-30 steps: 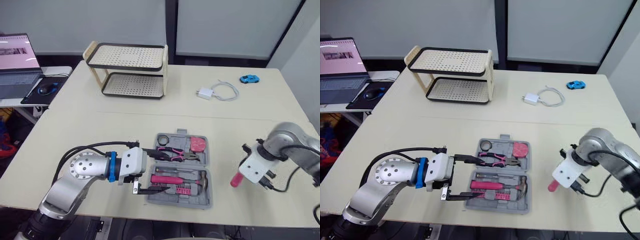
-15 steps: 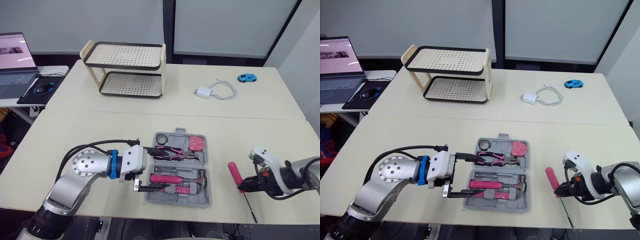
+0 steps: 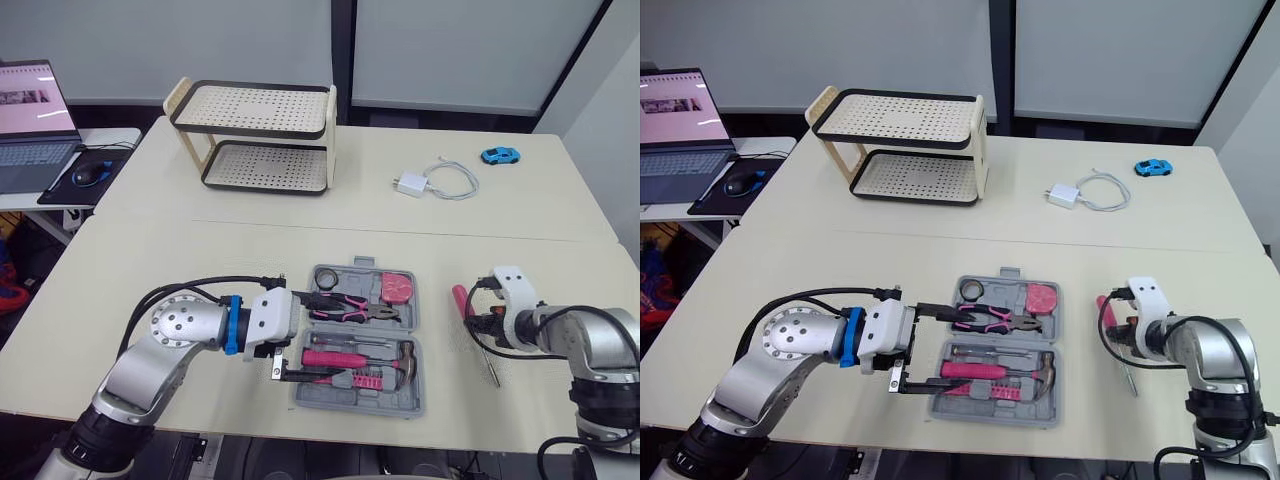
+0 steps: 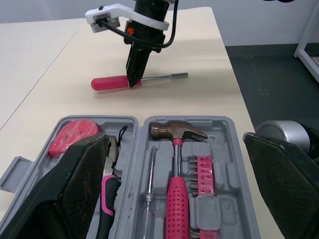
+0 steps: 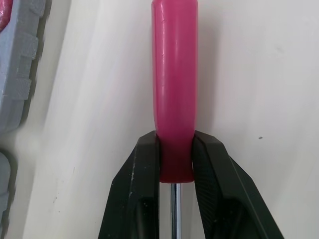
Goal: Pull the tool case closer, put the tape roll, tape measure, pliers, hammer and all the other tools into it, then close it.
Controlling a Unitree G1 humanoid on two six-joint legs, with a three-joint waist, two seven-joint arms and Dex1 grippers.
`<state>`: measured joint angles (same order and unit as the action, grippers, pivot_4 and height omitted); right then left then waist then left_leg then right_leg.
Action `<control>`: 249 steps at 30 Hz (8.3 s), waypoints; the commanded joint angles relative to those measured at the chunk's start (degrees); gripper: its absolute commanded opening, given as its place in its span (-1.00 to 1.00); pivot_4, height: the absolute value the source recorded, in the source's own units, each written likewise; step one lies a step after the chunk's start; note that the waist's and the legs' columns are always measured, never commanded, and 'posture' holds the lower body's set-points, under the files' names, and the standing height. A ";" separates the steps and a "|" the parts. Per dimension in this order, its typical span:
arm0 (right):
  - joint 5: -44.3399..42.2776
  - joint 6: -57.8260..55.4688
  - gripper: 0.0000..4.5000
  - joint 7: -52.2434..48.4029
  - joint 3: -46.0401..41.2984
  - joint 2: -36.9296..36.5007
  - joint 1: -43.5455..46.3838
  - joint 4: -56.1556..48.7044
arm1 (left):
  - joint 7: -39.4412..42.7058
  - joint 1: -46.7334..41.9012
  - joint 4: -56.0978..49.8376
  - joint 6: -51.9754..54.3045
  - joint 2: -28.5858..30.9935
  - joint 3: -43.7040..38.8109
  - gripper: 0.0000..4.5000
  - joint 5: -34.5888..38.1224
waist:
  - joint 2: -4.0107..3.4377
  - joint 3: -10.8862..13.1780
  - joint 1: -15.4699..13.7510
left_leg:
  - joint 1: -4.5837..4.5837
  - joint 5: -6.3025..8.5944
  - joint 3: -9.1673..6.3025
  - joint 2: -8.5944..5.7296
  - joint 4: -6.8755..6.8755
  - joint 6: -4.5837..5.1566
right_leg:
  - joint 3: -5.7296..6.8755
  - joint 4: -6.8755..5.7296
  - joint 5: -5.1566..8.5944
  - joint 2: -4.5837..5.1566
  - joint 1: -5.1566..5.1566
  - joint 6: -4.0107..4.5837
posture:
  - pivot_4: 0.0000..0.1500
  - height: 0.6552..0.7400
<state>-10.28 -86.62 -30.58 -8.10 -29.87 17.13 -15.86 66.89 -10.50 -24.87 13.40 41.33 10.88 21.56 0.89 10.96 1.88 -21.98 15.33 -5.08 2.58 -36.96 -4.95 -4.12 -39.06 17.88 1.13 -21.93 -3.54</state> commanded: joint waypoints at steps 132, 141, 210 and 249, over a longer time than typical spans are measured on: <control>4.27 33.40 -0.47 -14.62 52.02 -4.24 4.09 -24.14 | 15.34 20.43 0.96 -10.32 19.35 -16.79 1.00 3.02 | 0.16 -0.20 0.03 | 0.00 -0.01 -0.01 0.13 -0.01 0.02 | 0.05 -0.06 0.02 -0.08 -0.13 0.12 | 1.00 0.88; 4.40 34.28 -0.99 -14.00 51.26 -6.07 2.57 -22.69 | 14.93 21.25 0.30 -10.09 19.51 -17.09 1.00 3.32 | 0.16 -0.21 0.02 | 0.00 -0.01 -0.02 0.13 -0.01 0.02 | 0.06 -0.07 0.02 -0.08 -0.13 0.12 | 1.00 0.88; 8.59 76.83 -1.00 -24.68 23.62 -10.38 -8.46 14.83 | 1.93 -9.94 48.80 -19.34 -8.20 1.73 -0.99 -16.46 | 0.32 -0.36 -0.01 | 0.25 -0.02 -0.04 0.07 -0.08 0.02 | 0.06 -0.06 -0.06 -0.07 0.22 0.08 | 1.00 0.88; 8.64 71.37 -1.00 -27.72 25.37 -11.25 -14.01 2.37 | 3.75 -0.95 35.18 -17.09 -7.83 3.45 -0.99 -16.92 | 0.29 -0.38 -0.04 | 0.26 -0.02 -0.07 0.07 -0.10 0.02 | 0.07 -0.13 -0.06 -0.06 0.24 0.08 | 1.00 0.88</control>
<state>-0.73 -16.04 -57.53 16.17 -41.92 3.01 -10.03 70.32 -11.70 13.01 -3.09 34.22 13.16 3.59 1.18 10.58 1.85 -21.72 15.30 -5.15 2.65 -37.06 -4.93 -4.05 -39.19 17.82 1.07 -21.69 -3.46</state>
